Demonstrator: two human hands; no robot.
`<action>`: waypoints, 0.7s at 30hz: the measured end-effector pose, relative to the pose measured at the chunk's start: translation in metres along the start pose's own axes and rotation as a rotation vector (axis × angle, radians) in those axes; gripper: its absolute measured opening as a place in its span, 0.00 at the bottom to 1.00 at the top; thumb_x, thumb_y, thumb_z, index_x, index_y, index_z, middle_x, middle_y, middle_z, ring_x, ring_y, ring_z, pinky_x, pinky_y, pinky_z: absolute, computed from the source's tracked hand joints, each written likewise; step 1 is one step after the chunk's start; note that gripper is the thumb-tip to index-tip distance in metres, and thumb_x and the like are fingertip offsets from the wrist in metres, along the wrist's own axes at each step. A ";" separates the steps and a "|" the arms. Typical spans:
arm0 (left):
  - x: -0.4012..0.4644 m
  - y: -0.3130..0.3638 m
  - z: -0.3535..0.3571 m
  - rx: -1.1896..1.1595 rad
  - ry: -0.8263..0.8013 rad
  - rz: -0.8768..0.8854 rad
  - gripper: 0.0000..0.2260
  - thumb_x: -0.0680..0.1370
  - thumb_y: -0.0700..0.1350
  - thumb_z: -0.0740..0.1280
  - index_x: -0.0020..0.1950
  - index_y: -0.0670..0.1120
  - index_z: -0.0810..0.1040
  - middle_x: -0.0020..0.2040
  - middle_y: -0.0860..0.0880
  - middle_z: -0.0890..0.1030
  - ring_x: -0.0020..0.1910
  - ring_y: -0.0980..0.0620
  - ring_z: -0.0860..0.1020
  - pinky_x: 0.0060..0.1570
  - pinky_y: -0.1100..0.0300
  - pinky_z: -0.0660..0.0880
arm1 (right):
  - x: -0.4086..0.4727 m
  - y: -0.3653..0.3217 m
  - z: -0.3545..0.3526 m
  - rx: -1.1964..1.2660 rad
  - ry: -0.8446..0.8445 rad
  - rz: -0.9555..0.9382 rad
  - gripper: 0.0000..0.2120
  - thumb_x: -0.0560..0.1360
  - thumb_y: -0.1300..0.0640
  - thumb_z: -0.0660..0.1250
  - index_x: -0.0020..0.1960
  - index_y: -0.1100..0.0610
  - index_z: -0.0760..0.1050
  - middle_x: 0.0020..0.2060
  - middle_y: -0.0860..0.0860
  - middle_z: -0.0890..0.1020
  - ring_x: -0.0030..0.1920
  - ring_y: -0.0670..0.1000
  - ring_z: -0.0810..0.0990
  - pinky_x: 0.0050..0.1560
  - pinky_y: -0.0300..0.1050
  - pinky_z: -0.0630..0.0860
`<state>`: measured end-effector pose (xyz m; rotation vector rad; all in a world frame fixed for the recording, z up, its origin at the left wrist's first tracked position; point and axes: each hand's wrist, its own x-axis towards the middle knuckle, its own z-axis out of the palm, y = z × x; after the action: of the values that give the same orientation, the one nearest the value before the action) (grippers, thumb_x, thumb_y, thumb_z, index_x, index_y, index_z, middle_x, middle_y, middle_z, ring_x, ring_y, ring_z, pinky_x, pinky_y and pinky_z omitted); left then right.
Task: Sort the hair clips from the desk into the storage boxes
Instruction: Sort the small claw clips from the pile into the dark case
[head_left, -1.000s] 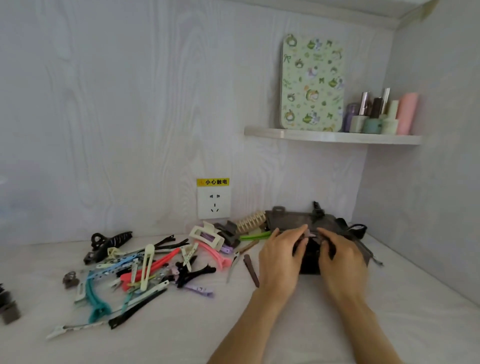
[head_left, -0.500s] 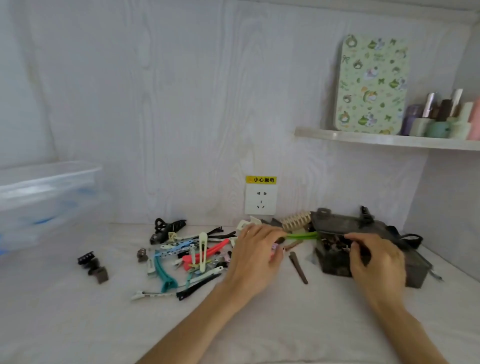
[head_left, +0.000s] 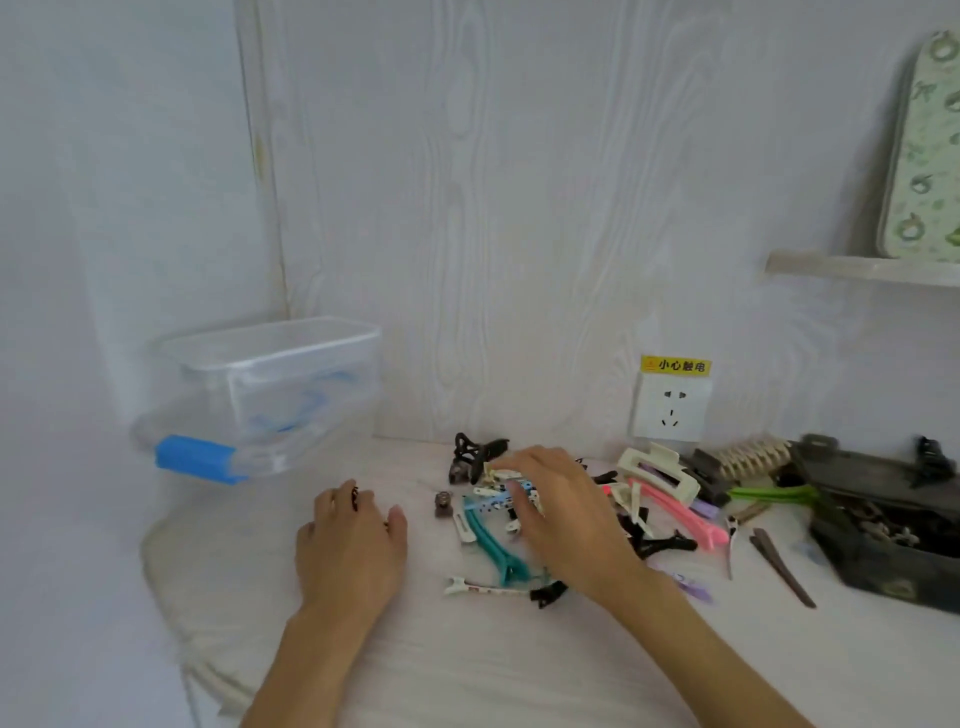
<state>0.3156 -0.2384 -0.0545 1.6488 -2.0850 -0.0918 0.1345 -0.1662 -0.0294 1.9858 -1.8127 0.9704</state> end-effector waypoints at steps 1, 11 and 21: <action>0.001 0.002 0.003 0.015 -0.036 -0.003 0.20 0.81 0.54 0.51 0.69 0.47 0.67 0.73 0.48 0.63 0.72 0.48 0.59 0.65 0.52 0.63 | 0.009 -0.011 0.012 0.015 -0.059 -0.011 0.16 0.79 0.58 0.58 0.66 0.52 0.71 0.60 0.47 0.77 0.60 0.47 0.71 0.60 0.37 0.67; 0.019 -0.003 0.020 -0.164 -0.010 0.114 0.15 0.80 0.53 0.57 0.64 0.51 0.71 0.61 0.48 0.72 0.58 0.47 0.70 0.55 0.57 0.69 | 0.035 -0.014 0.060 0.002 -0.238 0.091 0.14 0.76 0.57 0.63 0.60 0.50 0.78 0.55 0.48 0.81 0.58 0.49 0.75 0.58 0.42 0.70; 0.017 0.001 0.012 -0.342 0.047 0.083 0.11 0.74 0.57 0.66 0.45 0.51 0.80 0.43 0.54 0.78 0.42 0.53 0.75 0.39 0.61 0.68 | 0.059 -0.011 0.059 0.114 -0.083 0.362 0.11 0.77 0.59 0.63 0.57 0.54 0.80 0.54 0.51 0.82 0.52 0.51 0.80 0.53 0.43 0.75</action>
<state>0.3073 -0.2572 -0.0597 1.3458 -1.9704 -0.3574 0.1606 -0.2459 -0.0332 1.8187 -2.2641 1.1286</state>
